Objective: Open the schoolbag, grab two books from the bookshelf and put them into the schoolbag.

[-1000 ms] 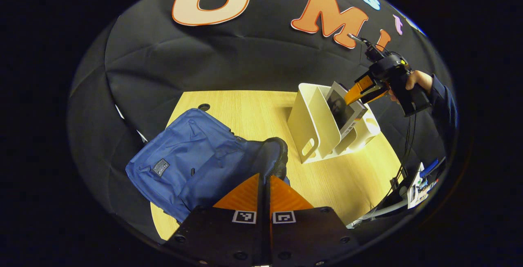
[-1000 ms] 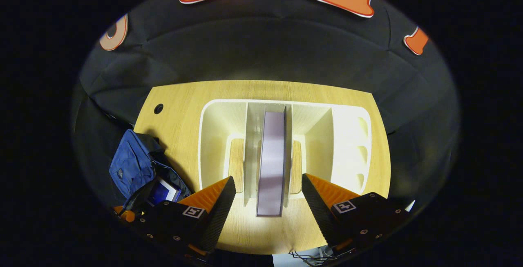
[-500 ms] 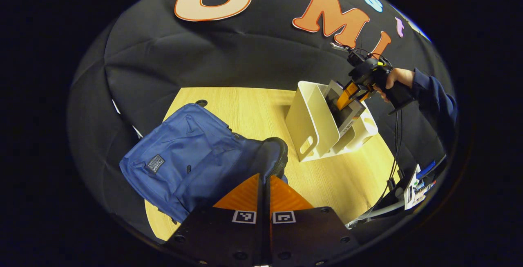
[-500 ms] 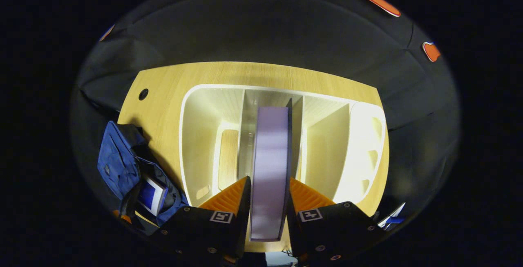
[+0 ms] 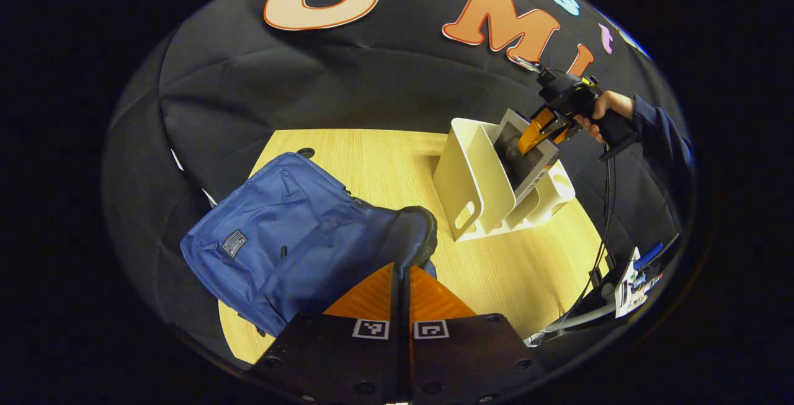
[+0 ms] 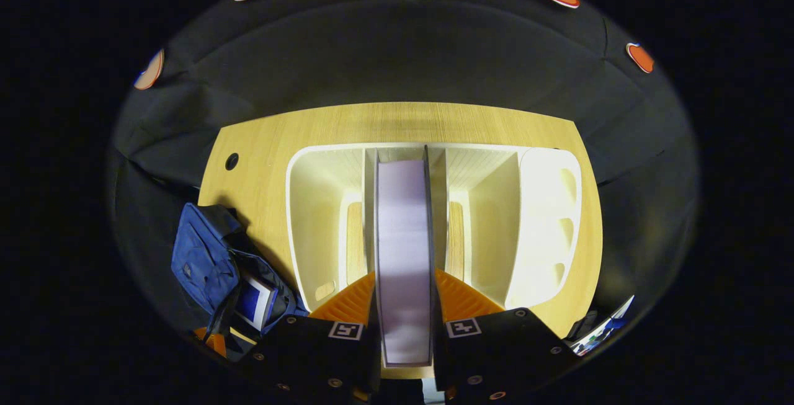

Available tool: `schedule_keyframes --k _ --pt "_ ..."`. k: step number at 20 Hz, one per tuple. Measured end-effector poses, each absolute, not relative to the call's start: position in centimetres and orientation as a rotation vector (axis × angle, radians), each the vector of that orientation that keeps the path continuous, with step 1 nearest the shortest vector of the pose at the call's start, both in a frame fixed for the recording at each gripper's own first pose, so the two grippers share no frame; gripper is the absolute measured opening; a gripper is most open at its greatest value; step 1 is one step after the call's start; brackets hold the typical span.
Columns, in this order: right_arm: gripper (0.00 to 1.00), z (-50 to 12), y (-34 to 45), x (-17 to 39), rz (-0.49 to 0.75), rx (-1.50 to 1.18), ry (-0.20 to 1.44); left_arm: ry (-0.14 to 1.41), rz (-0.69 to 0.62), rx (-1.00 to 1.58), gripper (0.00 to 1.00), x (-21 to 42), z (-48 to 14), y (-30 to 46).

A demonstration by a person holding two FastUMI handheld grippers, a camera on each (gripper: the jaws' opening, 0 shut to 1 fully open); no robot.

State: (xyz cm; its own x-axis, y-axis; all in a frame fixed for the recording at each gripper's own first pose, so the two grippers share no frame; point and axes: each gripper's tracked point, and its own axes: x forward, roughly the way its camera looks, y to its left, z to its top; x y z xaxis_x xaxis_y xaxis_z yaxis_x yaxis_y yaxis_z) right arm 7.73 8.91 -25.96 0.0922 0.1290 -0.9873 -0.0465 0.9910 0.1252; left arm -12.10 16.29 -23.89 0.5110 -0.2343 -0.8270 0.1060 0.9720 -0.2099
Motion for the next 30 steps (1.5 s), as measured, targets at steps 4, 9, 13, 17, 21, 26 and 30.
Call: schedule_keyframes --k 4,9,13,17,21,26,30 --pt "0.34 -21.9 8.5 7.9 0.19 0.105 1.412 1.016 -0.199 -0.127 0.01 -12.0 -23.9 16.2" --pt "0.34 -14.9 7.0 8.1 0.244 0.15 1.265 1.021 -0.191 -0.119 0.01 -11.9 -23.9 16.1" --pt "0.34 -9.9 6.3 7.6 0.29 0.218 1.16 1.024 -0.182 -0.109 0.0 -11.8 -23.8 16.2" --pt "0.33 -8.2 6.2 5.8 0.329 0.238 1.108 1.027 -0.172 -0.095 0.0 -11.5 -23.7 16.3" --pt "0.33 -8.8 7.6 3.4 0.389 0.318 1.129 1.03 -0.162 -0.081 0.01 -11.4 -23.6 16.3" --pt "0.32 -10.9 12.5 -1.8 0.523 0.457 1.208 1.04 -0.143 -0.086 0.0 -11.3 -23.6 16.2" --pt "0.32 -12.1 16.9 -5.0 0.612 0.521 1.232 1.04 -0.125 -0.076 0.0 -11.3 -23.1 16.6"
